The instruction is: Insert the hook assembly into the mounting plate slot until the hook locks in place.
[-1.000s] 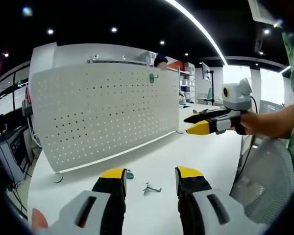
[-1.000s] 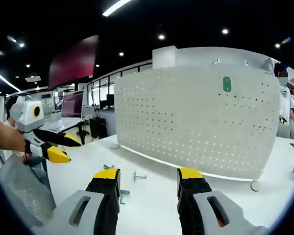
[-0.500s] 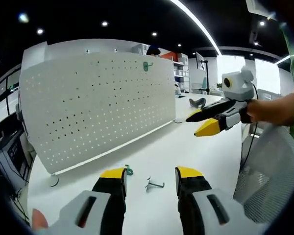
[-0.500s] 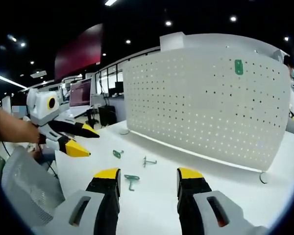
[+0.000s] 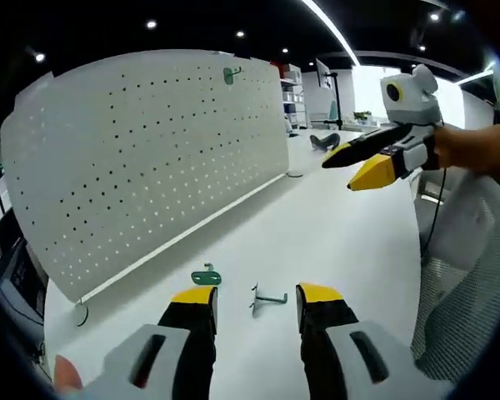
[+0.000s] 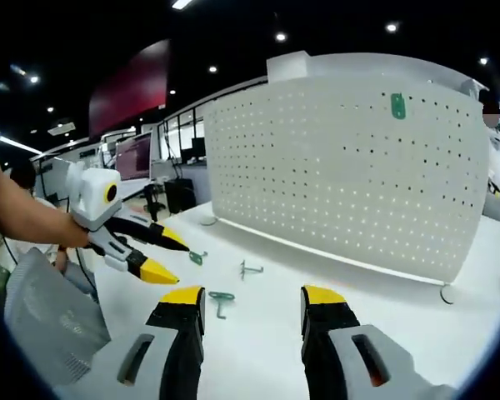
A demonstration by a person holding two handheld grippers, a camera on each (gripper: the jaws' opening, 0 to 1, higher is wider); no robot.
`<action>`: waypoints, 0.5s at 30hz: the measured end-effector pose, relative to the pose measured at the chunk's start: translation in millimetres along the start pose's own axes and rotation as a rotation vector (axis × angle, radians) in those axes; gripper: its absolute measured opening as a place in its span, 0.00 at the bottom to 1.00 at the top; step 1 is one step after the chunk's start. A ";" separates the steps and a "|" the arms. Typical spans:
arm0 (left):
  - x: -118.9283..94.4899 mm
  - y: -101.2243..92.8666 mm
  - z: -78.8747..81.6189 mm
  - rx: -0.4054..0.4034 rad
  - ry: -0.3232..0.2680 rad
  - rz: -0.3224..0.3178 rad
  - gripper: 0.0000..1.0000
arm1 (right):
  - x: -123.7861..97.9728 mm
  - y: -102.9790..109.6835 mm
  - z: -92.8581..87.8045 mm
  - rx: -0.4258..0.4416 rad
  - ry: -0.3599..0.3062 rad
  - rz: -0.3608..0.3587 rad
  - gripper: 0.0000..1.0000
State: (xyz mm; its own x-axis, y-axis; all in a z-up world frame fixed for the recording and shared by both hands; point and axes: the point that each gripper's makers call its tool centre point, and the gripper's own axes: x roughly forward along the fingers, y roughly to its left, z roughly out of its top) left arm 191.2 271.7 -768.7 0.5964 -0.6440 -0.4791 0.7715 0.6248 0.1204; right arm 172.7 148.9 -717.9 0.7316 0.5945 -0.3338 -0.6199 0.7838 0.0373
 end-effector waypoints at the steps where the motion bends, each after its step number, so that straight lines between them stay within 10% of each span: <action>1: 2.4 -0.1 -0.7 0.007 0.003 -0.004 0.39 | 0.1 0.1 -0.3 0.000 0.001 0.000 0.46; 15: 33.1 2.5 -31.8 0.042 0.115 -0.057 0.32 | -2.7 -2.4 -1.2 0.012 0.001 0.000 0.46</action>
State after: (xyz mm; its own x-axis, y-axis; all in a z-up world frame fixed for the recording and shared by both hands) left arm 205.9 266.0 -811.8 0.5238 -0.6216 -0.5824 0.8133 0.5682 0.1250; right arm 171.9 145.2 -718.2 0.7313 0.5945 -0.3343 -0.6165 0.7858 0.0488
